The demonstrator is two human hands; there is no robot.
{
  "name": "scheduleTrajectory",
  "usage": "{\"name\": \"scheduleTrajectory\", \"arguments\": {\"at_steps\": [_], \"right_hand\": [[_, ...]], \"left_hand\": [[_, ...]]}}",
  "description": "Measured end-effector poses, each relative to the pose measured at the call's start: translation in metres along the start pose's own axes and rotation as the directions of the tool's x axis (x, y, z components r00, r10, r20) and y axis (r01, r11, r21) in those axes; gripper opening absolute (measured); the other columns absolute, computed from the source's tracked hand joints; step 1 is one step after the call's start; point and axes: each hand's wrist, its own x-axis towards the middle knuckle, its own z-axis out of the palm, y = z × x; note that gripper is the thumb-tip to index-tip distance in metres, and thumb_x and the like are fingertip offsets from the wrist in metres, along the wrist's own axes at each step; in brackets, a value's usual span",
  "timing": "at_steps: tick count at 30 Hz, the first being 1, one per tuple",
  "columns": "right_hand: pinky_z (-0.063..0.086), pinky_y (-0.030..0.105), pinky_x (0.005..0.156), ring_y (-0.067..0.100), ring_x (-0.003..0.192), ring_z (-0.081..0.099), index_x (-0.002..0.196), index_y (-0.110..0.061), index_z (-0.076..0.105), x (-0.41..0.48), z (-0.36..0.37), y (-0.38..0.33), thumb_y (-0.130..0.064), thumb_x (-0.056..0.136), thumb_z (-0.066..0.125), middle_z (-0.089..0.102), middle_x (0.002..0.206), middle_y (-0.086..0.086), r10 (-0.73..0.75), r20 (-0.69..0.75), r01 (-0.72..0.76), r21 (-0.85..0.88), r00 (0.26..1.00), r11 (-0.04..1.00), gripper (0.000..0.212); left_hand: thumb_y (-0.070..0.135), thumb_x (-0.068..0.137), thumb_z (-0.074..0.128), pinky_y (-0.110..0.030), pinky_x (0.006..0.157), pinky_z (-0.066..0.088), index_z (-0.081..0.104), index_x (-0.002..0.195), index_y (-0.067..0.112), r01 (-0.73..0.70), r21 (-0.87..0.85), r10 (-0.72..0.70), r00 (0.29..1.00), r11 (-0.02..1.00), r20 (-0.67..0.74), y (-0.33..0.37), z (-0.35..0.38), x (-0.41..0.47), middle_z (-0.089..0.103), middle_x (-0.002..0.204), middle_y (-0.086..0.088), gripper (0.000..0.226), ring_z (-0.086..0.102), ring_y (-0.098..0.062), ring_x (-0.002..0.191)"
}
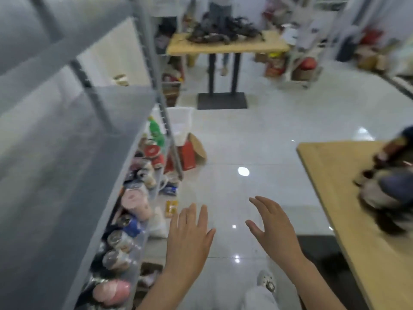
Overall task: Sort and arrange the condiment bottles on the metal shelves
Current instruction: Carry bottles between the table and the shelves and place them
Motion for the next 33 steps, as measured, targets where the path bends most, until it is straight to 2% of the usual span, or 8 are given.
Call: {"name": "scheduleTrajectory", "arguments": {"at_steps": [6, 9, 12, 18, 23, 25, 28, 33], "right_hand": [[0.030, 0.027, 0.111, 0.013, 0.132, 0.038, 0.140, -0.022, 0.040, -0.092, -0.050, 0.068, -0.034, 0.090, 0.059, 0.043, 0.142, -0.005, 0.387, -0.131, -0.386, 0.031, 0.913, 0.922, 0.056], [0.031, 0.024, 0.105, 0.013, 0.127, 0.040, 0.139, -0.023, 0.041, -0.139, -0.073, 0.095, -0.033, 0.089, 0.060, 0.046, 0.138, -0.006, 0.515, -0.188, -0.516, 0.050, 0.836, 0.855, 0.054], [0.031, 0.022, 0.102, 0.013, 0.124, 0.042, 0.138, -0.023, 0.042, -0.187, -0.092, 0.118, -0.032, 0.089, 0.060, 0.048, 0.136, -0.005, 0.622, -0.242, -0.626, 0.073, 0.744, 0.777, 0.053], [0.033, 0.026, 0.103, 0.013, 0.125, 0.041, 0.138, -0.026, 0.041, -0.289, -0.124, 0.159, -0.033, 0.090, 0.059, 0.047, 0.135, -0.006, 0.772, -0.312, -0.777, 0.137, 0.554, 0.614, 0.052], [0.033, 0.027, 0.105, 0.011, 0.129, 0.038, 0.137, -0.025, 0.043, -0.380, -0.149, 0.193, -0.031, 0.089, 0.060, 0.044, 0.140, -0.006, 0.849, -0.340, -0.847, 0.209, 0.405, 0.488, 0.052], [0.032, 0.027, 0.106, 0.011, 0.131, 0.036, 0.139, -0.025, 0.041, -0.415, -0.158, 0.207, -0.032, 0.090, 0.059, 0.042, 0.142, -0.007, 0.867, -0.342, -0.867, 0.218, 0.362, 0.448, 0.053], [0.031, 0.028, 0.106, 0.012, 0.132, 0.035, 0.140, -0.026, 0.039, -0.463, -0.168, 0.226, -0.032, 0.091, 0.058, 0.041, 0.143, -0.007, 0.892, -0.345, -0.884, 0.259, 0.292, 0.389, 0.053], [0.032, 0.029, 0.105, 0.014, 0.134, 0.033, 0.141, -0.028, 0.038, -0.521, -0.176, 0.252, -0.032, 0.092, 0.057, 0.040, 0.145, -0.006, 0.932, -0.321, -0.905, 0.323, 0.169, 0.276, 0.053]], "left_hand": [[0.039, 0.066, 0.083, -0.047, 0.081, 0.055, 0.063, 0.120, 0.010, -0.350, -0.058, 0.352, 0.936, 0.935, 0.020, 0.085, 0.013, 0.011, 0.066, 0.110, -0.016, 0.065, 0.066, -0.033, 0.093], [0.047, 0.095, 0.047, -0.045, 0.110, 0.032, 0.029, 0.147, 0.019, -0.491, -0.076, 0.497, 0.862, 0.868, 0.105, 0.139, 0.004, 0.000, 0.039, 0.146, -0.013, 0.063, 0.043, -0.028, 0.131], [0.048, 0.101, 0.024, -0.038, 0.119, 0.013, 0.005, 0.151, 0.023, -0.590, -0.126, 0.600, 0.798, 0.797, 0.062, 0.187, 0.002, -0.016, 0.016, 0.158, -0.002, 0.060, 0.019, -0.021, 0.144], [0.046, 0.099, 0.038, -0.039, 0.114, 0.024, 0.020, 0.149, 0.022, -0.725, -0.101, 0.731, 0.671, 0.682, 0.120, 0.287, 0.012, -0.066, 0.033, 0.151, -0.005, 0.059, 0.034, -0.022, 0.137], [0.043, 0.073, 0.077, -0.041, 0.083, 0.054, 0.059, 0.121, 0.014, -0.845, -0.119, 0.853, 0.511, 0.522, 0.107, 0.362, 0.030, -0.116, 0.066, 0.111, -0.007, 0.059, 0.065, -0.024, 0.096], [0.045, 0.085, 0.063, -0.043, 0.095, 0.048, 0.051, 0.133, 0.016, -0.862, -0.118, 0.870, 0.484, 0.493, 0.095, 0.392, 0.032, -0.137, 0.059, 0.127, -0.006, 0.057, 0.059, -0.026, 0.110], [0.047, 0.080, 0.069, -0.040, 0.087, 0.051, 0.055, 0.130, 0.017, -0.896, -0.127, 0.905, 0.422, 0.426, 0.053, 0.434, 0.033, -0.163, 0.064, 0.118, -0.007, 0.060, 0.063, -0.026, 0.102], [0.048, 0.097, 0.038, -0.032, 0.108, 0.027, 0.016, 0.149, 0.022, -0.917, -0.162, 0.931, 0.364, 0.364, 0.028, 0.492, 0.035, -0.188, 0.034, 0.148, 0.000, 0.062, 0.035, -0.021, 0.134]]}}
